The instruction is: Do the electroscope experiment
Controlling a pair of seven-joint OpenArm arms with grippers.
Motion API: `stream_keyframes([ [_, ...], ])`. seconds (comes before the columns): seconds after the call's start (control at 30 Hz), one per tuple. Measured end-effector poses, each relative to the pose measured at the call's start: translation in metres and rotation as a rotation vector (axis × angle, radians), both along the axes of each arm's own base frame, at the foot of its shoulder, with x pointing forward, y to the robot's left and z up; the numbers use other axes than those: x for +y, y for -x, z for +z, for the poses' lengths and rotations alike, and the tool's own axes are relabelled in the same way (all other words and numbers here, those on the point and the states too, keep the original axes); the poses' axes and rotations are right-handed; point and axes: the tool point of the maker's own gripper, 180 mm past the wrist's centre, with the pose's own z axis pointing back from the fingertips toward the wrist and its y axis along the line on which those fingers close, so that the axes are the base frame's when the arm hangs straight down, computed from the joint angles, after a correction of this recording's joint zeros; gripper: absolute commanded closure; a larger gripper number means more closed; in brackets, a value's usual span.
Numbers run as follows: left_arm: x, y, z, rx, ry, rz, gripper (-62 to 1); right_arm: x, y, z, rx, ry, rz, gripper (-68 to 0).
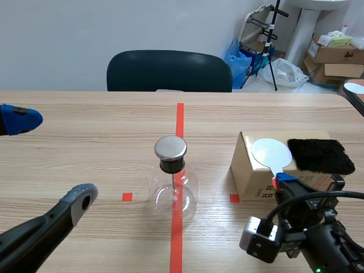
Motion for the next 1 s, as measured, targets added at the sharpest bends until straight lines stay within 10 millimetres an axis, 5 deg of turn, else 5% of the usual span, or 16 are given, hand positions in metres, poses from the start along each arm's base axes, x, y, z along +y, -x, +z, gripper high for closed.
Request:
stream_keyframes([
  [0.17,0.0,0.0,0.0,0.0,0.0,0.0,-62.3,-0.01,-0.005,0.005,-0.019,0.054,-0.061,-1.1],
  [0.37,0.0,0.0,0.0,0.0,0.0,0.0,-62.3,0.0,-0.017,0.04,-0.125,0.054,-0.072,-1.1],
  [0.53,0.0,0.0,0.0,0.001,0.001,-0.001,-62.3,0.025,-0.016,0.062,-0.199,0.08,-0.008,-1.1],
  [0.83,0.0,0.0,0.0,0.002,-0.002,-0.003,-62.3,0.062,-0.015,0.071,-0.243,0.05,0.02,-1.1],
  [1.0,0.004,-0.002,-0.024,0.082,-0.121,-0.011,-19.9,0.077,-0.014,0.077,-0.273,0.043,0.049,-1.0],
])
